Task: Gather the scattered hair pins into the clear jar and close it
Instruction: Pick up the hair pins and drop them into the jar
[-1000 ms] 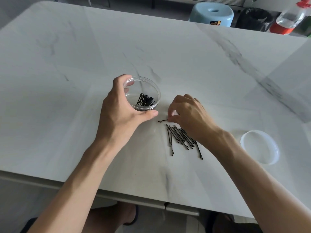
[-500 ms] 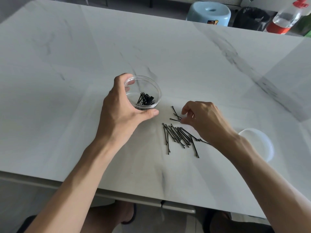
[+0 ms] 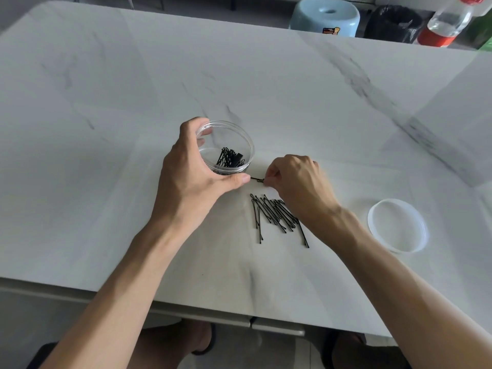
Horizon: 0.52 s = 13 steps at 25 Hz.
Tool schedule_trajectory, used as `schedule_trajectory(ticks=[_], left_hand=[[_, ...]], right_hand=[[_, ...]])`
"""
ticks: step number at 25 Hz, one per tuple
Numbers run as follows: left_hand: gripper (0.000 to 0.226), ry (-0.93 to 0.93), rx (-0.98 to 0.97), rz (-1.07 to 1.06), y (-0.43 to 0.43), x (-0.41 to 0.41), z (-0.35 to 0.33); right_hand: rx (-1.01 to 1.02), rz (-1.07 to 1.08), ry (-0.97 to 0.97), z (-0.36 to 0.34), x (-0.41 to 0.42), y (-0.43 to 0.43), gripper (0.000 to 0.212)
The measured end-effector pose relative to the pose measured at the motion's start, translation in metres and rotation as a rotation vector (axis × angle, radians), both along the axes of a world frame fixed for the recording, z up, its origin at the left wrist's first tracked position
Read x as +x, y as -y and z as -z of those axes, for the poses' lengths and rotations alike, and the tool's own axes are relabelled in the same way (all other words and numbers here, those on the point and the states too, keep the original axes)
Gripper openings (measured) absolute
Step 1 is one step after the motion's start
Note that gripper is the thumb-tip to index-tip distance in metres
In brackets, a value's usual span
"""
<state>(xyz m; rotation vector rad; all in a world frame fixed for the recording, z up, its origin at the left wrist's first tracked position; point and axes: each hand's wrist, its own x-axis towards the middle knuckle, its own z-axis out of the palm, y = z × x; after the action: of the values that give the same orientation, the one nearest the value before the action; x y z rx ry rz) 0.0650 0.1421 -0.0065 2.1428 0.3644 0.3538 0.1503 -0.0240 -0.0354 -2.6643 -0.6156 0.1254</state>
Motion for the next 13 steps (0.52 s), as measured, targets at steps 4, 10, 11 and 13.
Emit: schedule_trajectory(ticks=[4,10,11,13], left_hand=[[0.090,-0.002,0.002,0.003,0.001,0.000,0.000],[0.090,-0.006,-0.001,0.000,-0.001,-0.001,0.001],[0.090,-0.006,-0.002,0.000,-0.001,-0.001,0.000],[0.090,-0.003,-0.005,-0.002,-0.002,-0.001,0.000]], right_hand=[[-0.188,-0.112,0.146,-0.005,-0.005,-0.009,0.011],[-0.295,-0.238,0.122,-0.007,-0.011,-0.003,0.024],[-0.282,-0.237,0.108,-0.004,-0.010,-0.001,0.022],[-0.213,-0.190,0.055,-0.001,-0.008,0.004,0.014]])
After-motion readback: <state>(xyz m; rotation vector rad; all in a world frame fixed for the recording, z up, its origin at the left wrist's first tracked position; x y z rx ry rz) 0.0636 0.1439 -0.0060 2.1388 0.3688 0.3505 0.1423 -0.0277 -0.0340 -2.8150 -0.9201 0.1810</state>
